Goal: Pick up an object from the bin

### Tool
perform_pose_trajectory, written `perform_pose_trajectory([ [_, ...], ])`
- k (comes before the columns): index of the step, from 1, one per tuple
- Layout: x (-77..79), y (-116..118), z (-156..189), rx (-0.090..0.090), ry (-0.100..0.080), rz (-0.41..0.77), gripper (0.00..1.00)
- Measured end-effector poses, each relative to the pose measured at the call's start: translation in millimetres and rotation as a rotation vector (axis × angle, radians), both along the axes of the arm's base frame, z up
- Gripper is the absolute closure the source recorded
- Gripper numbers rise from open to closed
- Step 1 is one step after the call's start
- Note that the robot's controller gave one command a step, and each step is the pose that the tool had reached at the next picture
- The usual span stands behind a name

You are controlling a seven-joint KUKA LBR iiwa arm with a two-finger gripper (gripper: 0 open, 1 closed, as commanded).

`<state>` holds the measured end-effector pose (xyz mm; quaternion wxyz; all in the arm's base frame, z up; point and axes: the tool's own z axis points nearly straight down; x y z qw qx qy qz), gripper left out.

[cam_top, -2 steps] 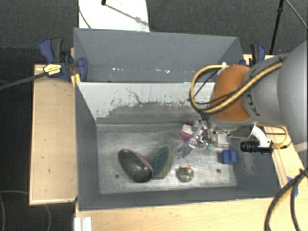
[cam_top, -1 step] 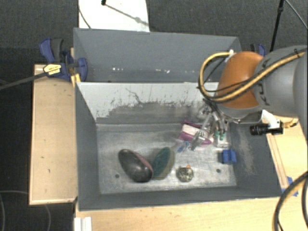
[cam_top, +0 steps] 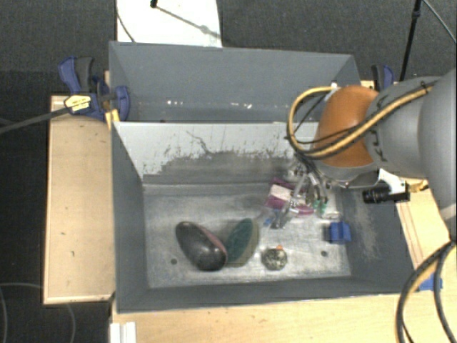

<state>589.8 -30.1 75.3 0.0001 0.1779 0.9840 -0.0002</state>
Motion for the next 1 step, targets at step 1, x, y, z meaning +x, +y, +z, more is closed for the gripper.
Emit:
perform_pose_trajectory([
  [1,0.3,0.3,2.3,0.0,-0.002,0.003,1.0],
])
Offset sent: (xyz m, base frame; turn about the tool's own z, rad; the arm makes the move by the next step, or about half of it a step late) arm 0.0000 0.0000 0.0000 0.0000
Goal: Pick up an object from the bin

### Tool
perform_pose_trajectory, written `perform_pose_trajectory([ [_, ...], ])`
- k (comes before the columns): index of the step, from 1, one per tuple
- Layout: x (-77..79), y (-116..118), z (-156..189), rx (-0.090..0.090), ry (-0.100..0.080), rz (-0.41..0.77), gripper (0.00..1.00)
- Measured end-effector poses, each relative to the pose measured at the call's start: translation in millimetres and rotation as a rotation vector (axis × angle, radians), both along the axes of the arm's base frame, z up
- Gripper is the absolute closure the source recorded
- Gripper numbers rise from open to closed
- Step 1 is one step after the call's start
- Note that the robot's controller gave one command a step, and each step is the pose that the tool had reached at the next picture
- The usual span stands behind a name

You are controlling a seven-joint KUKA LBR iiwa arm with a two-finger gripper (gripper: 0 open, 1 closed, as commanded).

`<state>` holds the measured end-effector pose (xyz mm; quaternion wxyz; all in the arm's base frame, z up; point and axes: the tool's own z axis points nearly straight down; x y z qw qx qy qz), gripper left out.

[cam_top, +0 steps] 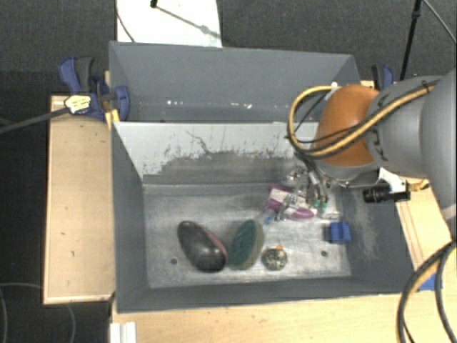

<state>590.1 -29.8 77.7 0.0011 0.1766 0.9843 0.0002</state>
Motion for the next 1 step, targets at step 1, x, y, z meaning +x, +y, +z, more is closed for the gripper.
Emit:
perform_pose_trajectory([
  [1,-53.3,-24.9,134.7,-0.002,-0.005,0.168,1.0],
])
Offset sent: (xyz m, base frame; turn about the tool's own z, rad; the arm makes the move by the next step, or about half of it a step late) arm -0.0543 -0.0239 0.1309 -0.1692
